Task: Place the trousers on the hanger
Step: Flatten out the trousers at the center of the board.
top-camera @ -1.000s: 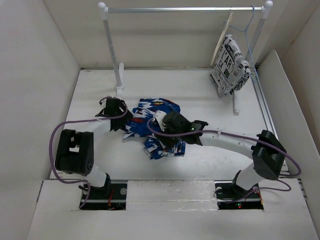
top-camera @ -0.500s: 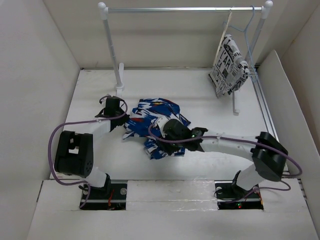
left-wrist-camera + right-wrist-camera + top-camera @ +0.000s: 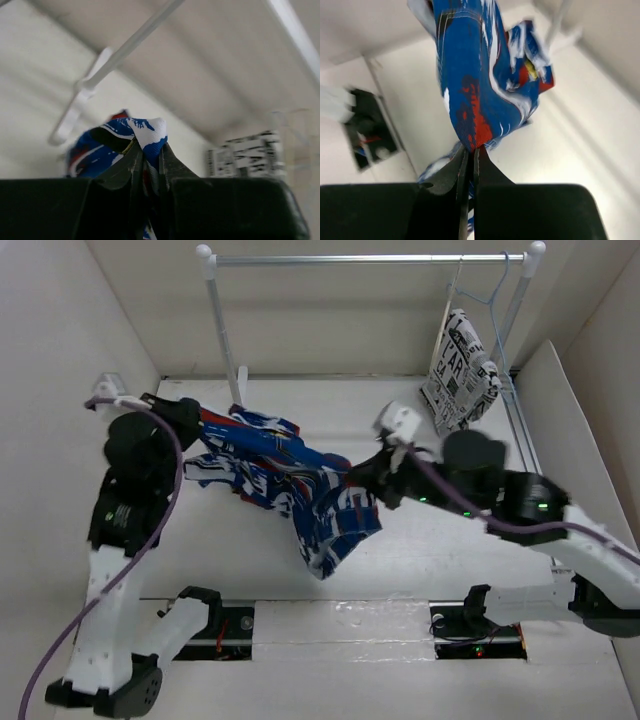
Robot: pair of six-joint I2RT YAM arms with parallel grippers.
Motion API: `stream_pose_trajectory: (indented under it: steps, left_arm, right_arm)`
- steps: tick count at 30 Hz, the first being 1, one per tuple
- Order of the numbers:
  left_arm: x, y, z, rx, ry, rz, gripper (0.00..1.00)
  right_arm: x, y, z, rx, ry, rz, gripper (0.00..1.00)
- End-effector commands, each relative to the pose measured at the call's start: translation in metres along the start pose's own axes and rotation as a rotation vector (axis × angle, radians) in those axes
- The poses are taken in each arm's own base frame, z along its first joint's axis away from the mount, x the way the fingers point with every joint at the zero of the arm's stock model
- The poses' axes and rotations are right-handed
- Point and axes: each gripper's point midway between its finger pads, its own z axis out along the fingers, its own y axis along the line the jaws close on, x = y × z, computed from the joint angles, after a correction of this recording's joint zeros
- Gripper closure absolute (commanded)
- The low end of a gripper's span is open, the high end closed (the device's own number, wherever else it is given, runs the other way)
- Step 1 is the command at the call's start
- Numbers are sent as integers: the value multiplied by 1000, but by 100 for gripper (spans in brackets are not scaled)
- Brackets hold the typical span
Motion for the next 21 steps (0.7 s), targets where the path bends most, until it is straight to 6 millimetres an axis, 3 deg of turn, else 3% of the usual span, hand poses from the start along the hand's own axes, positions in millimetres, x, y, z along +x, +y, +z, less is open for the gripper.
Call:
stream_pose_trajectory:
  steps: [1, 4, 5, 7, 9, 10, 11, 12, 14, 15, 16, 18, 19, 20, 21]
  left_arm:
    - [-108, 7, -65, -103, -343, 7, 100]
    - [-137, -4, -97, -63, -415, 16, 100]
    - [-147, -11, -107, -38, -432, 19, 100]
    - [-148, -12, -109, -43, -419, 33, 100]
    - [-142, -15, -105, -21, -396, 59, 100]
    - [-126, -8, -91, -39, -356, 84, 100]
    - [-113, -8, -82, -26, -311, 101, 100]
    - [-101, -8, -71, -22, -275, 126, 100]
    - [-51, 3, -29, -21, -129, 200, 100]
    - [-38, 5, -14, -20, -98, 215, 100]
    - [-4, 23, 19, -78, -12, 258, 100]
    - [18, 21, 56, -49, 11, 274, 100]
    - [48, 36, 92, -98, 91, 336, 71]
    - [51, 28, 109, -92, 112, 343, 48]
    - [71, 39, 122, -153, 206, 372, 33]
  right_arm:
    - [-54, -6, -113, -92, -93, -99, 100]
    - [-91, -10, -154, -109, -180, -109, 100]
    - [-116, -20, -180, -68, -267, -94, 100]
    - [-121, -32, -179, 2, -263, -84, 100]
    - [-112, -44, -159, 80, -223, -79, 100]
    - [-104, -57, -150, 151, -190, -86, 100]
    - [-77, -64, -121, 194, -91, -103, 100]
    - [-70, -76, -106, 243, -77, -106, 100]
    - [-33, -125, -81, 378, 33, -93, 100]
    - [2, -145, -56, 404, 112, -65, 100]
    - [26, -186, -56, 474, 149, 7, 100]
    - [76, -238, -41, 602, 206, 104, 100]
    - [98, -276, -56, 734, 222, 197, 100]
    - [114, -296, -54, 789, 229, 237, 90]
    - [140, -319, -40, 808, 270, 284, 72]
